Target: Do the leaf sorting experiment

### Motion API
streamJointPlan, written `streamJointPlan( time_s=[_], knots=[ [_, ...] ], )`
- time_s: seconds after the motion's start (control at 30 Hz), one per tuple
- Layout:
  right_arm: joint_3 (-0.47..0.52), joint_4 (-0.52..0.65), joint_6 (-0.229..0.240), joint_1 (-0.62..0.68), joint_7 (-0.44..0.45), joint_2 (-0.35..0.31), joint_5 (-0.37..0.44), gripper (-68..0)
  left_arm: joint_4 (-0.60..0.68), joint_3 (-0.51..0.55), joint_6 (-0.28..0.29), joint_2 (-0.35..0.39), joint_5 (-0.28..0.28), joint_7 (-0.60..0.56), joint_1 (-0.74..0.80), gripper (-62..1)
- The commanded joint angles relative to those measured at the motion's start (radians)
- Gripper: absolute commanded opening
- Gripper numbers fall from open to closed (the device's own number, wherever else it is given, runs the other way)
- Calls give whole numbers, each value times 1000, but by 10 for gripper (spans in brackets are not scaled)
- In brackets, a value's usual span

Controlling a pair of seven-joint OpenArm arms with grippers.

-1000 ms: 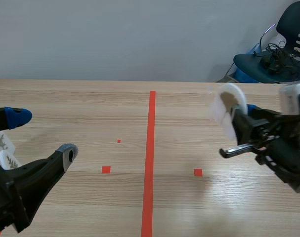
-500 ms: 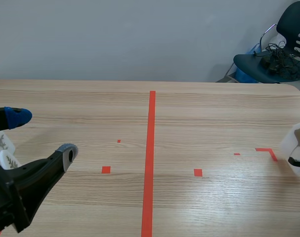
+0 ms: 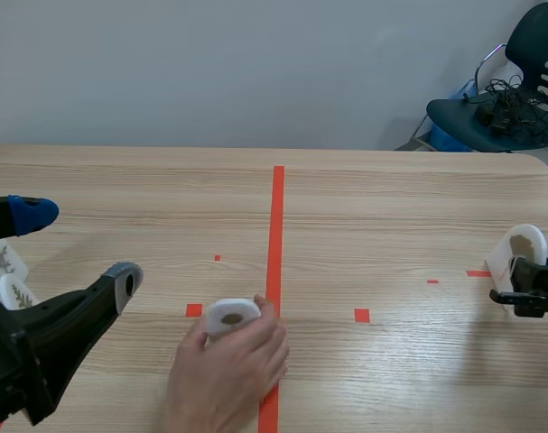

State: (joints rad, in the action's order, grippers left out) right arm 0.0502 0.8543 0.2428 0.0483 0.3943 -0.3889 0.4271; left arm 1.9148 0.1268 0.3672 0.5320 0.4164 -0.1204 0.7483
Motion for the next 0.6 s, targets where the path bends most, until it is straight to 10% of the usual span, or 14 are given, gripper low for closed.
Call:
streamJointPlan(
  time_s=[0.0, 0.13, 0.47, 0.57],
  knots=[
    [14, 29, 1, -2, 66, -30, 5, -340, 10, -5, -5, -5, 7, -11, -3, 14],
    [31, 93, 2, 37, 162, -72, 3, -225, 10, -5, -5, -5, 7, -11, -3, 14],
    [158, 537, 27, 299, 158, -135, 10, -199, 10, -5, -5, -5, 7, -11, -3, 14],
    [159, 660, 132, 357, 143, -133, 10, -196, 10, -5, -5, -5, 7, -11, -3, 14]
  ],
)
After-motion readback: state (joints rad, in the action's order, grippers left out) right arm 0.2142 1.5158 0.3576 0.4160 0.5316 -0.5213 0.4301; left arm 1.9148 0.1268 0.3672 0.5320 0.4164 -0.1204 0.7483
